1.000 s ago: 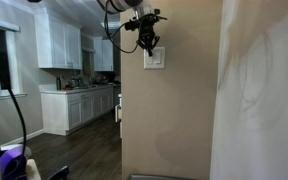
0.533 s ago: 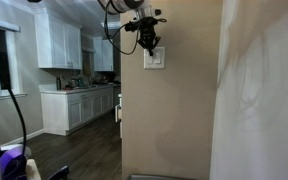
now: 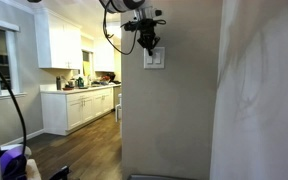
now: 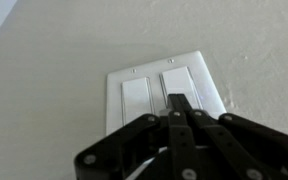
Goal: Flip the left light switch on the wall
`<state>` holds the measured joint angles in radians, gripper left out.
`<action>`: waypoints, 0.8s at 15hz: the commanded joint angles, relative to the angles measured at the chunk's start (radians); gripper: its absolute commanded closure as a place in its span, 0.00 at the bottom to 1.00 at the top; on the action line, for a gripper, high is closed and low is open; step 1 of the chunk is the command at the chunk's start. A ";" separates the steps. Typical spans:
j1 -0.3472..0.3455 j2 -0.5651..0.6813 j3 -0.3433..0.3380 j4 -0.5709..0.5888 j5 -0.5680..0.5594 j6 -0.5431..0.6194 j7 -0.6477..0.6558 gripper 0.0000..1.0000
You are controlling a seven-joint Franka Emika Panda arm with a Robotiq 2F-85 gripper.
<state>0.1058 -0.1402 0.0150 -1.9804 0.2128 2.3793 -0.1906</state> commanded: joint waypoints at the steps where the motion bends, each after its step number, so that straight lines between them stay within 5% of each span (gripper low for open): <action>1: -0.002 0.001 0.013 -0.005 0.018 0.021 0.015 1.00; 12: -0.011 -0.038 0.006 -0.027 -0.018 -0.102 -0.008 1.00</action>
<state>0.1056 -0.1477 0.0143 -1.9806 0.2098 2.3131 -0.1907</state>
